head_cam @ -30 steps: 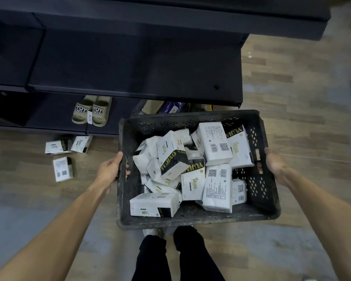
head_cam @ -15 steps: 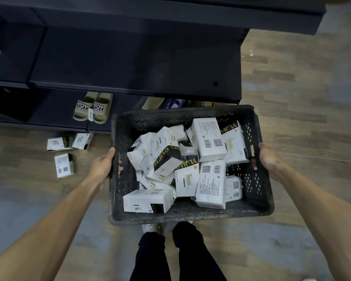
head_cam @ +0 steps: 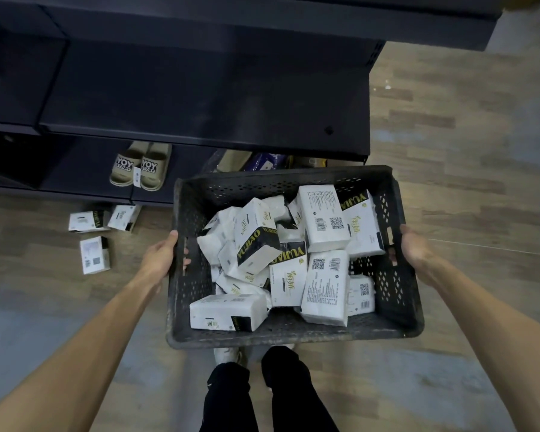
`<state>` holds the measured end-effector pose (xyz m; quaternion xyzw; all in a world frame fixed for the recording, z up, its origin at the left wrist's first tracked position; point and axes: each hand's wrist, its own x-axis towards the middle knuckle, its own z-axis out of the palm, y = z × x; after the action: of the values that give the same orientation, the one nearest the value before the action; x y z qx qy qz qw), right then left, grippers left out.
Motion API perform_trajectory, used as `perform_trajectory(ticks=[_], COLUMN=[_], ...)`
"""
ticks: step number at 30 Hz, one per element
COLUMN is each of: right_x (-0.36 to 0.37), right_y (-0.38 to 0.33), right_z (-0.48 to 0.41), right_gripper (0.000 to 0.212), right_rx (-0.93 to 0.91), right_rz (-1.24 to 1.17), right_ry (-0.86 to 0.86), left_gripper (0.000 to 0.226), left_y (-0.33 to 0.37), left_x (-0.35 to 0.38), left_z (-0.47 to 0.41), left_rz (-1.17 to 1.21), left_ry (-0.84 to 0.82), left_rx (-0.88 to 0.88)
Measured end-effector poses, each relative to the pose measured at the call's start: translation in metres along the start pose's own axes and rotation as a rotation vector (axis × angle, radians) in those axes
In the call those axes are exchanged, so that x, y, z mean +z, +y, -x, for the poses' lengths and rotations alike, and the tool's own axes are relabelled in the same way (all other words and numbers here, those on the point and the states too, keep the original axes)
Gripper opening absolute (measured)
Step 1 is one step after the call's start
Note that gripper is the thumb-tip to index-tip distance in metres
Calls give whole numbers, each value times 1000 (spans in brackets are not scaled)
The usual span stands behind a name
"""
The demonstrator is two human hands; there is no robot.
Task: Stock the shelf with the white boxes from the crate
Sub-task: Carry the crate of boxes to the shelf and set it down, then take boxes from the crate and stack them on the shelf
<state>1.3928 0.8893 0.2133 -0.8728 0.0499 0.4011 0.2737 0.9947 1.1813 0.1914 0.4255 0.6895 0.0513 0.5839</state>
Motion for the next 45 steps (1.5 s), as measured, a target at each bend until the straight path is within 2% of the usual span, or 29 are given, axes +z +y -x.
perform_trajectory(ticks=[6, 11, 14, 17, 19, 21, 27, 31, 35, 38, 41, 45], right_x=[7, 7, 11, 19, 25, 34, 56, 67, 88, 101, 106, 107], right_y=[-1, -7, -14, -21, -26, -32, -50, -55, -54, -51, -50, -51], right_z=[8, 23, 44, 67, 79, 88, 109, 110, 109, 108, 105, 101], right_gripper=[57, 65, 59, 56, 53, 50, 51, 51, 50, 49, 47, 47], right_rx=[-33, -96, -201, -368, -463, -522, -536, -527, -551, -580, -602, -629], right_rz=[76, 243, 364, 574, 632, 658, 651, 627, 634, 675, 707, 777], right_ry=[32, 139, 256, 350, 327, 273, 105, 17, -42, -72, -79, -83], left_gripper=[61, 64, 55, 53, 55, 56, 57, 60, 94, 95, 115, 112], left_y=[-2, -1, 8, 19, 22, 24, 29, 26, 25, 28, 28, 26], left_x=[-2, -1, 4, 11, 13, 15, 27, 40, 73, 106, 131, 142], left_z=[-3, 0, 13, 36, 51, 63, 86, 85, 86, 87, 80, 69], left_rz=[-27, -86, -170, -301, -413, -509, -568, -496, -350, -282, -402, -424], left_ry=[-9, -19, 8, 151, 201, 170, 66, -92, -206, -178, -80, -2], left_rx=[-50, -73, 16, 162, 273, 352, 363, 212, -34, -83, -123, -167])
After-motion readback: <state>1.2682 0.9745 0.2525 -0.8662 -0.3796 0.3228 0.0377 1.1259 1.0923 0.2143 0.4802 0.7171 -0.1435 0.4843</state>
